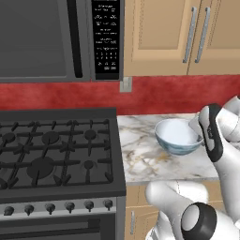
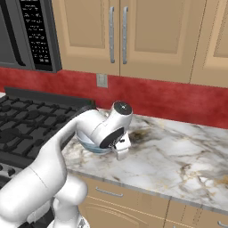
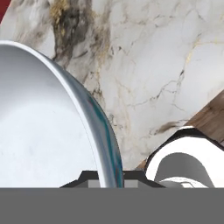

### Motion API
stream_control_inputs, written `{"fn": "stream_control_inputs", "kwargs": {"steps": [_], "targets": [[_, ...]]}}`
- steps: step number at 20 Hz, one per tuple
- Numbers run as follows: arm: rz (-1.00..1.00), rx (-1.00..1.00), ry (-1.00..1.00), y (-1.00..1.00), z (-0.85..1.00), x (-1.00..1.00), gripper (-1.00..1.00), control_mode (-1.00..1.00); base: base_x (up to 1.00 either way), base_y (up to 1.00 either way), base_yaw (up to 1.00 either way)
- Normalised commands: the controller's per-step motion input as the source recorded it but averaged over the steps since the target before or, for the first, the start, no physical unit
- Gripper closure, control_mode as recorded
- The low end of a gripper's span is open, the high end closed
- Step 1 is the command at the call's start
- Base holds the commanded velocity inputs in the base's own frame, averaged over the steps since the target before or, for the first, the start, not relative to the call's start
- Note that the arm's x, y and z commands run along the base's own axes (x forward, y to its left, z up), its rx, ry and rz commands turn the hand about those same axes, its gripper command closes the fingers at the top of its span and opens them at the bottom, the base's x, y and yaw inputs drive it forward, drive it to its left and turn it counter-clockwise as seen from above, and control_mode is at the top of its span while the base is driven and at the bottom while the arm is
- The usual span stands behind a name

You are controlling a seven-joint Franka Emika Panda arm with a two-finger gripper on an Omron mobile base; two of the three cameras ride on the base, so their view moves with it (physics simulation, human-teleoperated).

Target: Pick the cup and bowl from the counter and place them on the counter next to the sink.

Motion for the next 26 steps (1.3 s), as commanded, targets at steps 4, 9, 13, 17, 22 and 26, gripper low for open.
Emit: {"fn": "stream_control_inputs", "kwargs": {"steps": [4, 9, 13, 17, 22, 26], "targets": [[0.00, 0.00, -0.02, 0.57, 0.00, -0.20, 1.00, -1.00, 0.00, 0.00, 0.00], [0.02, 0.00, 0.00, 0.48, 0.20, -0.06, 1.00, -1.00, 0.00, 0.00, 0.00], [0.05, 0.00, 0.00, 0.46, 0.23, -0.14, 1.00, -1.00, 0.00, 0.00, 0.00], [0.03, 0.02, 0.00, 0.21, 0.32, -0.27, 1.00, -1.00, 0.00, 0.00, 0.00], [0.04, 0.03, 0.00, 0.08, 0.35, -0.29, 1.00, -1.00, 0.00, 0.00, 0.00], [0.04, 0.04, 0.00, 0.06, 0.15, -0.25, 1.00, -1.00, 0.00, 0.00, 0.00]]}}
